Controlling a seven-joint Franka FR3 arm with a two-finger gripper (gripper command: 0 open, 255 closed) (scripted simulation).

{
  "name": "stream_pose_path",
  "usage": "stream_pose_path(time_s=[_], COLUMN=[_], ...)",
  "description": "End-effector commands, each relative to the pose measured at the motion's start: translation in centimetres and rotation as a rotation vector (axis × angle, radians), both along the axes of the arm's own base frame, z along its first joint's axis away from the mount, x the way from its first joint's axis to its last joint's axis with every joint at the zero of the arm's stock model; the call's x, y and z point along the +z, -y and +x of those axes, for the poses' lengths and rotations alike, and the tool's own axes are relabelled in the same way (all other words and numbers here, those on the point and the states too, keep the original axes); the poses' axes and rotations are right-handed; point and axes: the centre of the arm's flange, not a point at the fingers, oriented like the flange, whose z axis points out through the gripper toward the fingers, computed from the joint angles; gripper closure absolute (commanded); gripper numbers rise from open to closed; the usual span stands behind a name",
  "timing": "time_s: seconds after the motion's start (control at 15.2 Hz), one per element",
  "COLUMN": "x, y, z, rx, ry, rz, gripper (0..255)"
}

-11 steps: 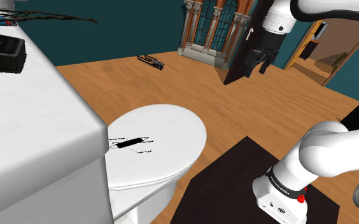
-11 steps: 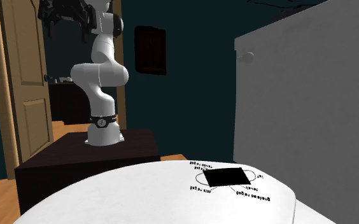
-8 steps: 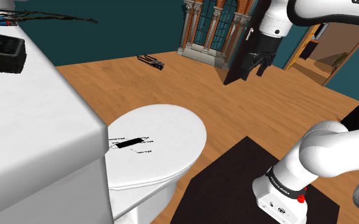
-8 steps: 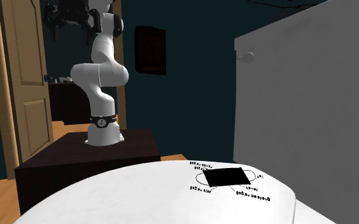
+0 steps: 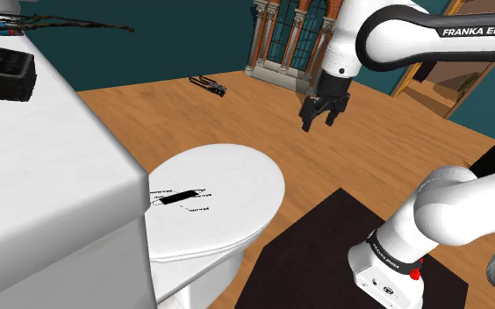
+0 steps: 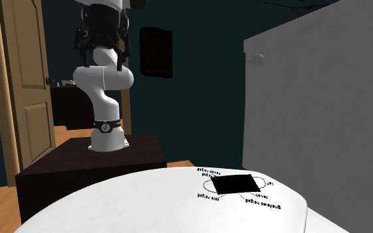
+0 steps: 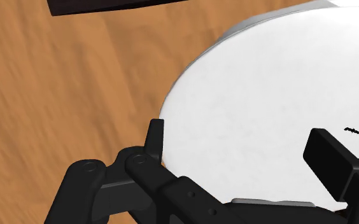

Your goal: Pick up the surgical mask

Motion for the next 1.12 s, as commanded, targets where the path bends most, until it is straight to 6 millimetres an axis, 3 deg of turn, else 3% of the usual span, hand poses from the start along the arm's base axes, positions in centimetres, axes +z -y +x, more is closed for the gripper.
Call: stream_pose_path(time_s=[0.0,1.06], x=[-1.7,-15.4], y=[-2.0,-17.0], z=[0.4,5.9], rx=[-0.013,-0.102], ry=[0.0,-0.013], rz=[0.002,0.011], gripper=[0,0])
